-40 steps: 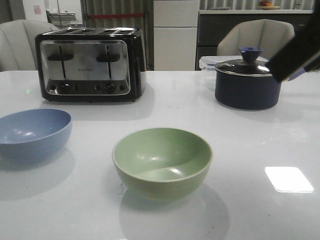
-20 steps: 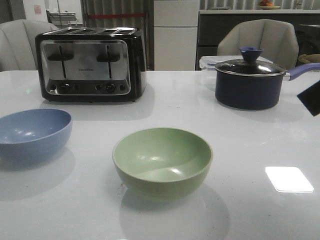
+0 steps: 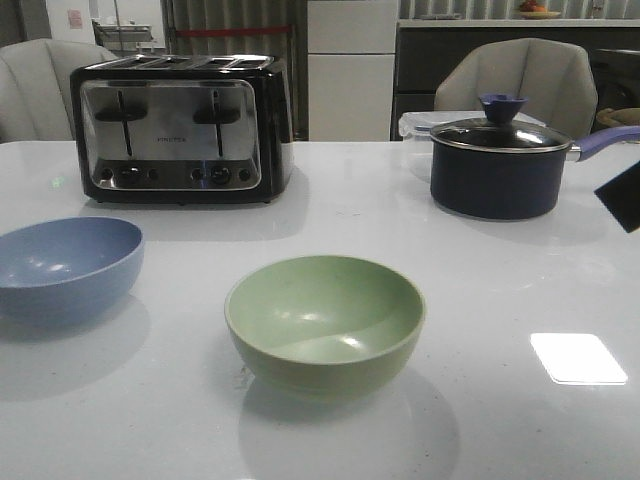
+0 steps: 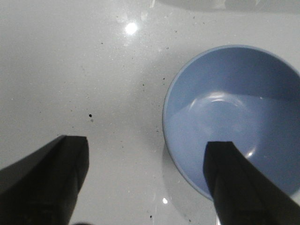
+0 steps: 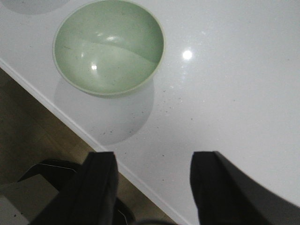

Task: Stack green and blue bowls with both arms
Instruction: 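Grasp the light blue bowl rim with the left gripper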

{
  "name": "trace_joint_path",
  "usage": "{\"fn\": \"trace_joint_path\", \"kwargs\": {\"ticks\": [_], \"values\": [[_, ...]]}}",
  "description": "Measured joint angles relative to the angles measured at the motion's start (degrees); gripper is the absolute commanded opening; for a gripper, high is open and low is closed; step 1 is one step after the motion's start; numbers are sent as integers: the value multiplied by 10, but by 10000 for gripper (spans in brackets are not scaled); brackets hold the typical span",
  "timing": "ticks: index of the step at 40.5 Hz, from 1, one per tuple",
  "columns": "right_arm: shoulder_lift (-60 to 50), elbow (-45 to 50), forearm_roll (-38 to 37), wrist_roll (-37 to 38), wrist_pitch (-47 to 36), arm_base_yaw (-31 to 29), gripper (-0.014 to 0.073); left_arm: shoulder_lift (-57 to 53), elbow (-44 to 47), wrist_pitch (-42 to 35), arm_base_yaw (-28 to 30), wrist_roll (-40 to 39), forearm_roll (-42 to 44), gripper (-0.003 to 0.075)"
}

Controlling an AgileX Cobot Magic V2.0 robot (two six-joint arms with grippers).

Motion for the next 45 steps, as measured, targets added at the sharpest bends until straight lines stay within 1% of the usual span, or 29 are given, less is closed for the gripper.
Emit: {"fn": "trace_joint_path", "kwargs": {"ticks": [9,12,15,19,24,32,36,45], "values": [[0,0,0,0,0,0,467,112,-47,-11,-26,0,0,559],[0,0,0,0,0,0,467,140,-60,-16,-33,1,0,528],[0,0,0,0,0,0,467,161,-71,-18,-35,1,0,464],[0,0,0,0,0,0,467,177,-80,-18,-35,1,2,351],[0,0,0,0,0,0,467,179,-83,-18,-35,1,15,233],[0,0,0,0,0,0,467,179,-83,-12,-35,1,42,89],[0,0,0,0,0,0,467,179,-87,-2,-35,1,43,93],[0,0,0,0,0,0,467,164,-129,65,-35,7,30,93]]}}
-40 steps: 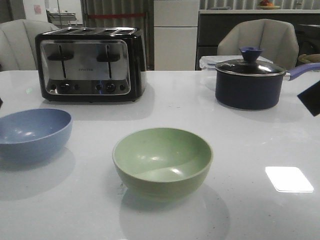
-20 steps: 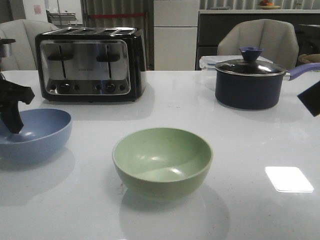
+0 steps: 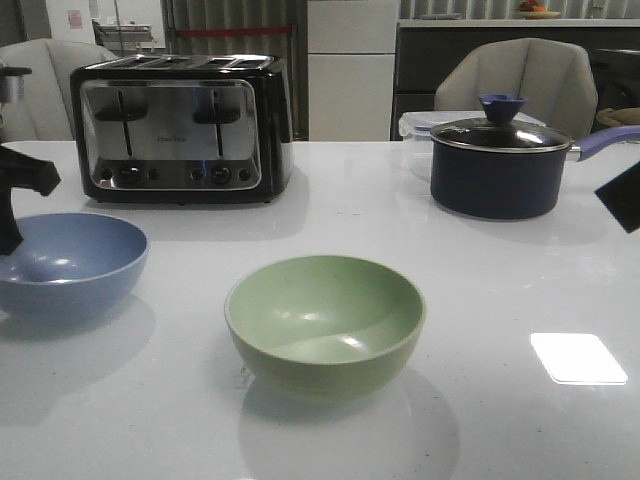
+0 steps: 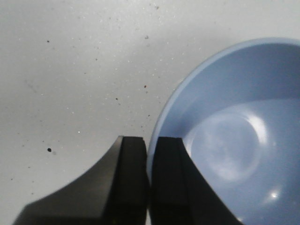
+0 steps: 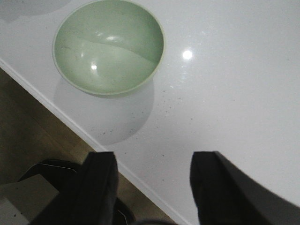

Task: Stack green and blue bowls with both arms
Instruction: 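Grasp the light blue bowl rim with the left gripper, then carry the blue bowl over the green bowl and lower it inside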

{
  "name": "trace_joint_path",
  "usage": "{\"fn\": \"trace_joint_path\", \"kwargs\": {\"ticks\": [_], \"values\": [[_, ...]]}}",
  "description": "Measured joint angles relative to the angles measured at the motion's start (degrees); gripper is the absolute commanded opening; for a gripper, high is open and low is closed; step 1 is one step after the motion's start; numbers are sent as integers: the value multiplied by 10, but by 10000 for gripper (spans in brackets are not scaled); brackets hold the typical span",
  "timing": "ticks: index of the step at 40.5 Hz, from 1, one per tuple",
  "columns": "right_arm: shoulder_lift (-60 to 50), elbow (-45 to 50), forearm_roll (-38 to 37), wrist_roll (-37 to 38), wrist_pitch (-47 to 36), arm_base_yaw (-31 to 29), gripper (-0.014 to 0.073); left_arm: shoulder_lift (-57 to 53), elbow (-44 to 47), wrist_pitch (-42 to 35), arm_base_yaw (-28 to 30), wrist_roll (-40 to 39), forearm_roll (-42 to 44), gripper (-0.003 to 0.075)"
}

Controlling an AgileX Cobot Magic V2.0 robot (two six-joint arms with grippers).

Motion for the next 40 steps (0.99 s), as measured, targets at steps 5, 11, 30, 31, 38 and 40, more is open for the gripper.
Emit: {"fn": "trace_joint_path", "kwargs": {"ticks": [5,11,30,31,38,40], "values": [[0,0,0,0,0,0,467,-30,-21,23,-6,43,-48,93],[0,0,0,0,0,0,467,-74,-39,48,-36,97,-114,93],[0,0,0,0,0,0,467,-94,-59,83,-236,114,-140,93],[0,0,0,0,0,0,467,-94,-60,83,-242,114,-140,93],[0,0,0,0,0,0,467,-58,-94,83,-273,114,-141,93],[0,0,0,0,0,0,467,-43,-105,88,-279,114,-141,93]]}}
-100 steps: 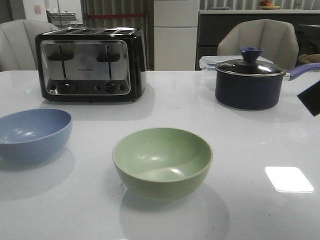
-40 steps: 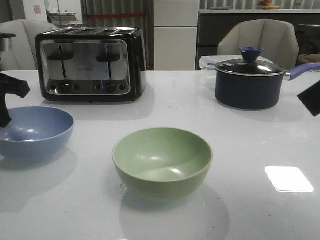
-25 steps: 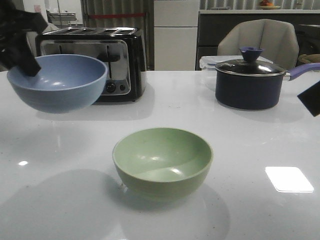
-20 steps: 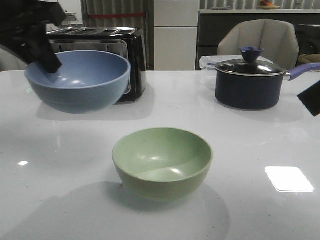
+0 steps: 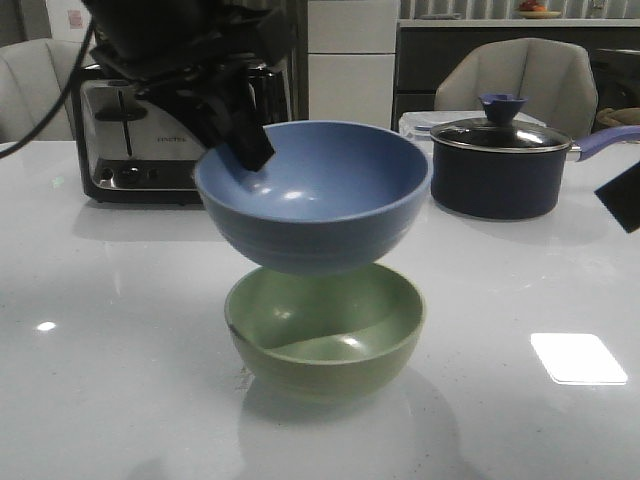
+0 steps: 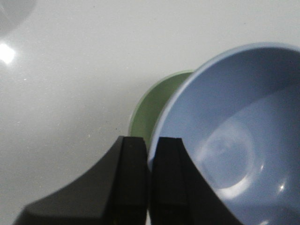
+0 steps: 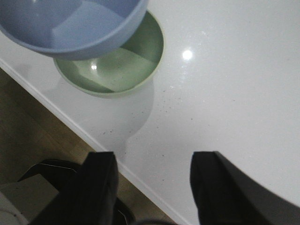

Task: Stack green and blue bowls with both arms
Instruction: 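Carry the blue bowl over the green bowl and lower it inside, then release the blue bowl and lift the left gripper away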

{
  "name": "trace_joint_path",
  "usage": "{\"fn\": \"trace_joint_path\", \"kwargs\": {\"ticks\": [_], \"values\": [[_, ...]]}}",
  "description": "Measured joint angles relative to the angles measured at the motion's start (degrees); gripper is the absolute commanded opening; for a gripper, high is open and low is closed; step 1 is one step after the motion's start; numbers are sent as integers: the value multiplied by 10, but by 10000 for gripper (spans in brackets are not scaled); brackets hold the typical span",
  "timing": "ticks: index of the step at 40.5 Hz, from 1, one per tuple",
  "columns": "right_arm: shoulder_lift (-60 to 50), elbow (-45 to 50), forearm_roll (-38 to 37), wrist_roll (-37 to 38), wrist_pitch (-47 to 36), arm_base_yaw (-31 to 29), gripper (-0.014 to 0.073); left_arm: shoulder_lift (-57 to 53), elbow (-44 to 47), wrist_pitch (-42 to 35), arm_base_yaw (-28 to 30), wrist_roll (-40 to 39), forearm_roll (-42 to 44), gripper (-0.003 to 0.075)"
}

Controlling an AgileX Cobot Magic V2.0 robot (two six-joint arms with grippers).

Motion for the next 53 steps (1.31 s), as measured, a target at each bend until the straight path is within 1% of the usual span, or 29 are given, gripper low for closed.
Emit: {"fn": "trace_joint_path", "kwargs": {"ticks": [7,12,26,28,30,34,37,44,53], "values": [[0,0,0,0,0,0,467,48,-13,5,-8,0,0,93],[0,0,0,0,0,0,467,75,-13,7,-8,0,16,93],[0,0,0,0,0,0,467,107,-16,-14,-8,0,22,97],[0,0,0,0,0,0,467,107,-16,-18,-8,0,22,119],[0,0,0,0,0,0,467,107,-17,-19,-8,0,23,158],[0,0,0,0,0,0,467,108,-17,-20,-8,0,23,274],[0,0,0,0,0,0,467,108,-17,-20,-8,0,23,335],[0,0,0,0,0,0,467,101,-17,-21,-8,0,26,344],[0,0,0,0,0,0,467,17,-14,-22,-8,0,44,339]]}}
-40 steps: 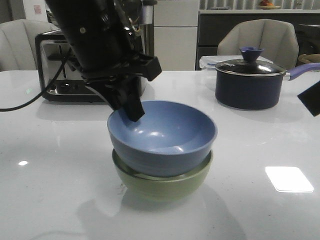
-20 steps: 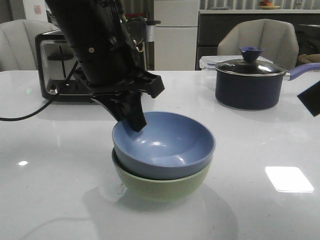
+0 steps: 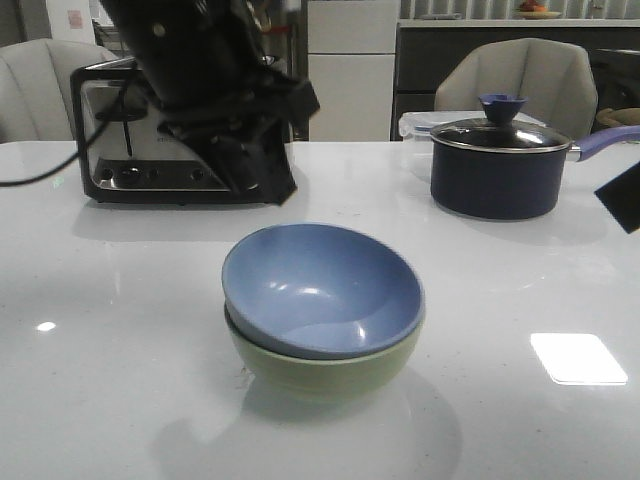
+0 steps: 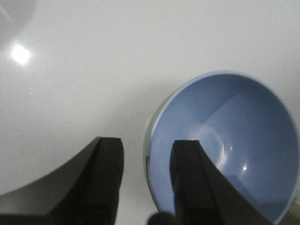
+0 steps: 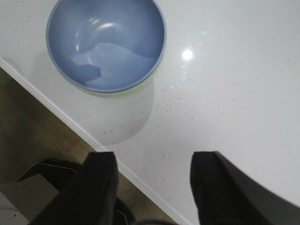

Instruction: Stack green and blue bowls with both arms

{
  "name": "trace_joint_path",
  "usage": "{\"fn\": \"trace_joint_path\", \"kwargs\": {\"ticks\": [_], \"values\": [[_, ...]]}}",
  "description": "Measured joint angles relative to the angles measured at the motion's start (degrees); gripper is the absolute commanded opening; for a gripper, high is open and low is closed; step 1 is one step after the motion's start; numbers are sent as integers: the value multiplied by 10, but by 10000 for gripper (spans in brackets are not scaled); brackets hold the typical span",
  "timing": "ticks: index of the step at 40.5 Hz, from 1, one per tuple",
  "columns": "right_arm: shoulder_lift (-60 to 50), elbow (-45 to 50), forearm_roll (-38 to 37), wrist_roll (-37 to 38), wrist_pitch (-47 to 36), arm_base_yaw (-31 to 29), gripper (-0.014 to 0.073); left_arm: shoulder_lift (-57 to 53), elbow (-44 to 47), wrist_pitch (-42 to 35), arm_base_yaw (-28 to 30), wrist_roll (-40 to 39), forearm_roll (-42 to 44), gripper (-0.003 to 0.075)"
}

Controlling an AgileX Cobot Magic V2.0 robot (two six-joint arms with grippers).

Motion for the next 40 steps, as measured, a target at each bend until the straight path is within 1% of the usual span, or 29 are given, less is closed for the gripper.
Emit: {"fn": "trace_joint_path", "kwargs": {"ticks": [8,23,28,34,40], "values": [[0,0,0,0,0,0,467,-130,53,-1,0,0,6,339],[0,0,0,0,0,0,467,-379,238,6,0,0,46,338],[0,0,0,0,0,0,467,-450,290,18,0,-2,52,315],[0,0,0,0,0,0,467,-522,351,31,0,-31,64,287],[0,0,0,0,0,0,467,-578,395,31,0,-53,92,276]]}}
